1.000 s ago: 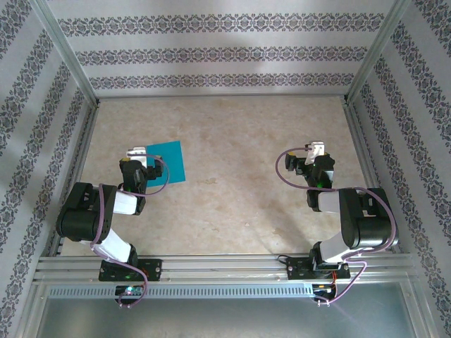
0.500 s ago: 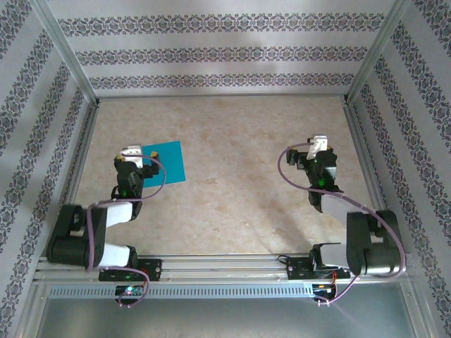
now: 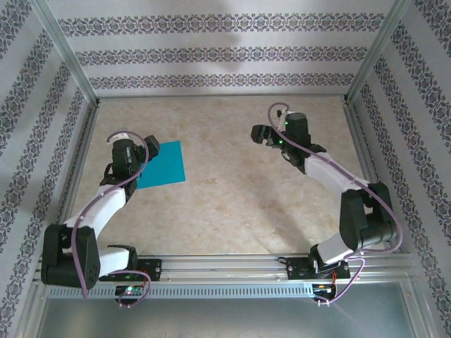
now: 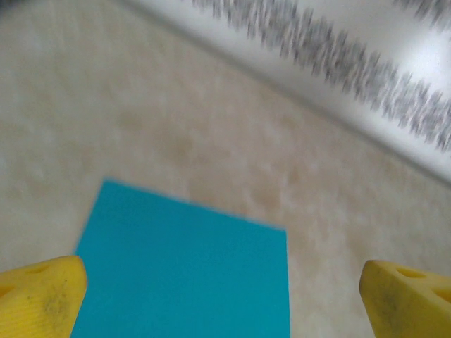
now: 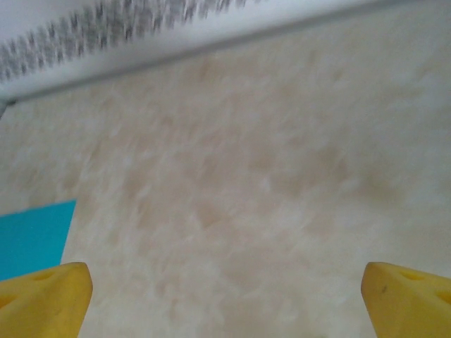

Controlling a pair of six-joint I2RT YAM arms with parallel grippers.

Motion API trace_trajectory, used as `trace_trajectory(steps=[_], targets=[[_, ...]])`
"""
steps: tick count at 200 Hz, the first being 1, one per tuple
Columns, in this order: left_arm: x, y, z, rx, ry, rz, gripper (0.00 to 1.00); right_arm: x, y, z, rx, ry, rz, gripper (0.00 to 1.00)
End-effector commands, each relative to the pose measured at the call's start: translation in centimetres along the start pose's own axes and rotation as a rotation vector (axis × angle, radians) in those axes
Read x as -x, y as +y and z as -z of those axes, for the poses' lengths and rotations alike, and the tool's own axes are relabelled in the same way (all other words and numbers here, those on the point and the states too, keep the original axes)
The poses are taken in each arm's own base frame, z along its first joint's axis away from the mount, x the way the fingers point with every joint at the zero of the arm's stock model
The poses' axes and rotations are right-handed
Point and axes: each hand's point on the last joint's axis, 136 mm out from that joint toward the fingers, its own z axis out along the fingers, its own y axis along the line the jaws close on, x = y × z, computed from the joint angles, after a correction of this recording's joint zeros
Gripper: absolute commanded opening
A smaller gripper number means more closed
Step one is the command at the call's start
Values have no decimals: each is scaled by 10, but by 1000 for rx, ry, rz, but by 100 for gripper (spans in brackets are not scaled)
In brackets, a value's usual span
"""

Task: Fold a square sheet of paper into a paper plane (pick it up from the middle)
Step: Move the square sheet of paper to the center of the table.

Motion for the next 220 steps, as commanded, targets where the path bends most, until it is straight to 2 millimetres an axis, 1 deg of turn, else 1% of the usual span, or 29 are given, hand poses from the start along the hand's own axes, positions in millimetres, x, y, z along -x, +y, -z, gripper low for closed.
trace_trajectory(steps=[1, 16, 29, 54, 69, 81, 95, 121, 136, 154, 171, 186, 202, 220], targets=[[-33, -12, -9, -53, 230, 105, 99, -10, 20, -9, 63, 79, -70, 98], [-43, -21, -21, -80, 307, 116, 99, -18, 23, -18, 78, 113, -83, 98], [-53, -20, -33, -52, 379, 133, 99, -22, 21, -23, 74, 128, -103, 98], [-72, -12, -58, 32, 499, 150, 99, -28, 18, -30, 69, 145, -128, 98], [-82, -7, -69, 74, 551, 168, 99, -32, 17, -34, 70, 158, -138, 98], [-91, -4, -75, 92, 583, 182, 99, -35, 16, -35, 68, 167, -146, 98], [-101, 2, -77, 119, 621, 187, 99, -37, 15, -36, 69, 172, -150, 98], [-124, 14, -70, 173, 697, 194, 100, -41, 12, -38, 61, 181, -153, 98], [-138, 13, -63, 166, 736, 226, 100, -41, 11, -40, 58, 182, -154, 98], [-158, 4, -52, 151, 796, 266, 100, -39, 10, -41, 55, 177, -153, 98], [-180, -12, -38, 150, 866, 277, 100, -36, 9, -42, 51, 168, -154, 98], [-198, -33, -25, 142, 908, 262, 100, -34, 8, -41, 49, 162, -155, 98], [-217, -53, -8, 159, 931, 250, 100, -33, 5, -40, 40, 157, -160, 98], [-238, -71, 12, 184, 946, 273, 100, -32, 0, -36, 30, 145, -166, 98]])
